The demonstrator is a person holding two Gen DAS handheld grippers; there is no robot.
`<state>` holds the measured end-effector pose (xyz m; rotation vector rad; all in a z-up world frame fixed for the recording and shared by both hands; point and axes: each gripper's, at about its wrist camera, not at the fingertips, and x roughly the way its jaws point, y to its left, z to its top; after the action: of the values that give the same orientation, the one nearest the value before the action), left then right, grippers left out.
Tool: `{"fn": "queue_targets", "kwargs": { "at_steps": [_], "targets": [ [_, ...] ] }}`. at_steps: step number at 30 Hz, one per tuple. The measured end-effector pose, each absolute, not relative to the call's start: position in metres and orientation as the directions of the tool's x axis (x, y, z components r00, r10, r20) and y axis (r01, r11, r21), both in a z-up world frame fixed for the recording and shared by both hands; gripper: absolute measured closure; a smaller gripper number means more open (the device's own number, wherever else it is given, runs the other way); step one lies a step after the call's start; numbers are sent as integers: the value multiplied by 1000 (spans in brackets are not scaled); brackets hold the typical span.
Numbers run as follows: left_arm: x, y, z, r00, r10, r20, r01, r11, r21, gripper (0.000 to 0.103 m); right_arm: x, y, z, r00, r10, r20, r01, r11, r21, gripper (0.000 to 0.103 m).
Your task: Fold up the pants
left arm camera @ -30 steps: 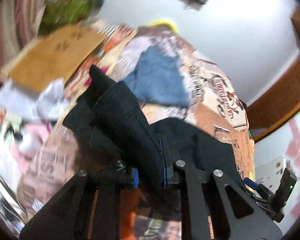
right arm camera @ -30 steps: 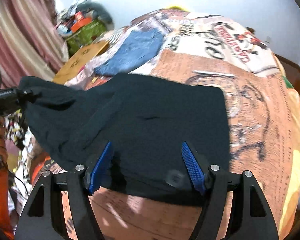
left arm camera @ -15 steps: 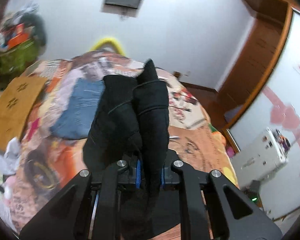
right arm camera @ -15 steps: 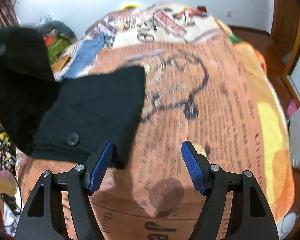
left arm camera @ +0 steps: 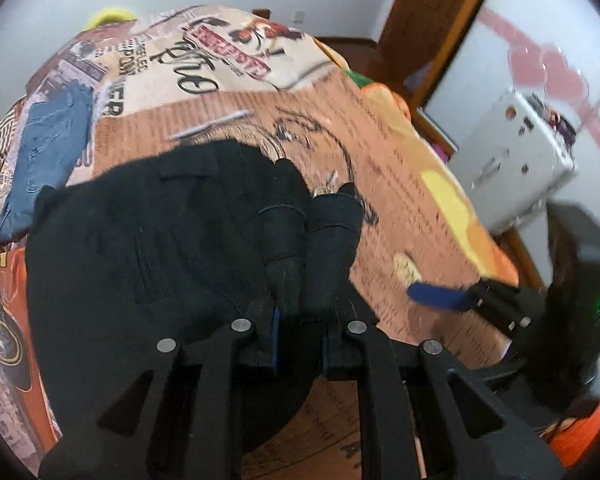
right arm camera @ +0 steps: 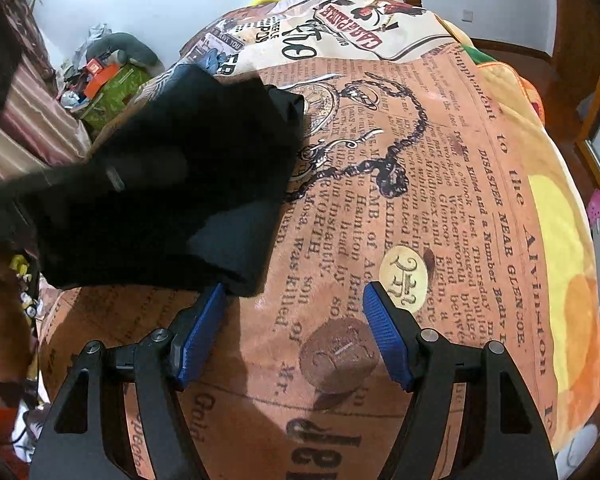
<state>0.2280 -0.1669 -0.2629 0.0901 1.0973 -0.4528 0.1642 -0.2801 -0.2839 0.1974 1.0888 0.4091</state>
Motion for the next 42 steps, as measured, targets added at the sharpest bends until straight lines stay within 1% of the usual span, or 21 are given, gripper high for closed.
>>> {"fn": "queue_targets", "kwargs": {
  "at_steps": [1, 2, 4, 5, 6, 7, 8, 9, 10, 13, 16, 18, 22, 25, 28, 30, 32, 34, 36, 42],
  "targets": [
    [226, -168, -262, 377, -305, -875, 403, 904, -142, 90, 164, -281, -284, 398, 417, -817, -222, 908, 355, 35],
    [225, -168, -259, 379, -298, -876, 410, 903, -129, 87, 164, -281, -284, 398, 417, -817, -219, 908, 356, 35],
    [226, -168, -252, 372, -291, -881, 435, 894, -112, 79, 163, -281, -284, 398, 417, -817, -218, 908, 357, 35],
    [224, -167, -246, 370, -297, -880, 448, 887, -111, 67, 163, -280, -283, 400, 417, -816, -215, 909, 358, 35],
    [224, -163, -238, 382, -303, -873, 456, 884, -107, 51, 162, -279, -282, 400, 418, -816, -217, 908, 359, 35],
    [224, -159, -229, 409, -309, -859, 456, 884, -101, 43, 163, -278, -281, 402, 418, -815, -219, 908, 358, 35],
    [225, -155, -220, 439, -315, -841, 451, 887, -97, 31, 164, -277, -281, 403, 417, -815, -221, 908, 356, 35],
    [225, -149, -211, 474, -320, -820, 441, 893, -93, 24, 164, -276, -280, 406, 416, -814, -223, 909, 353, 35],
    [226, -142, -201, 504, -321, -802, 427, 900, -91, 22, 165, -275, -279, 408, 416, -813, -225, 909, 352, 35],
    [246, -117, -182, 547, -294, -784, 362, 927, -96, 21, 166, -274, -276, 421, 415, -806, -222, 909, 352, 35],
    [276, -94, -178, 584, -211, -784, 286, 957, -45, 20, 169, -275, -275, 427, 416, -803, -216, 909, 356, 35],
    [302, -77, -187, 578, -137, -805, 229, 974, -2, 19, 170, -274, -274, 429, 412, -803, -214, 911, 353, 35],
    [357, -46, -225, 502, -2, -865, 138, 987, 78, 19, 170, -276, -270, 435, 405, -804, -213, 914, 345, 35],
    [382, -31, -260, 408, 30, -913, 127, 988, 90, 19, 170, -279, -269, 439, 393, -808, -206, 920, 335, 35],
    [395, -20, -307, 310, 116, -944, 118, 980, 159, 19, 170, -282, -268, 448, 369, -814, -188, 929, 318, 35],
    [394, -14, -327, 290, 101, -952, 121, 983, 141, 12, 170, -285, -268, 453, 357, -817, -175, 934, 311, 35],
    [389, -1, -330, 319, 62, -946, 68, 994, 88, 5, 171, -288, -269, 452, 350, -820, -167, 937, 308, 35],
    [383, 10, -332, 303, 14, -953, 44, 999, 29, 5, 170, -290, -268, 452, 347, -822, -164, 938, 305, 35],
    [374, 17, -331, 306, 2, -952, 22, 1000, 9, 5, 170, -291, -266, 456, 338, -823, -163, 941, 296, 35],
    [330, 24, -318, 349, 61, -935, 36, 996, 79, 5, 166, -292, -252, 492, 331, -806, -170, 944, 284, 35]
  ]
}}
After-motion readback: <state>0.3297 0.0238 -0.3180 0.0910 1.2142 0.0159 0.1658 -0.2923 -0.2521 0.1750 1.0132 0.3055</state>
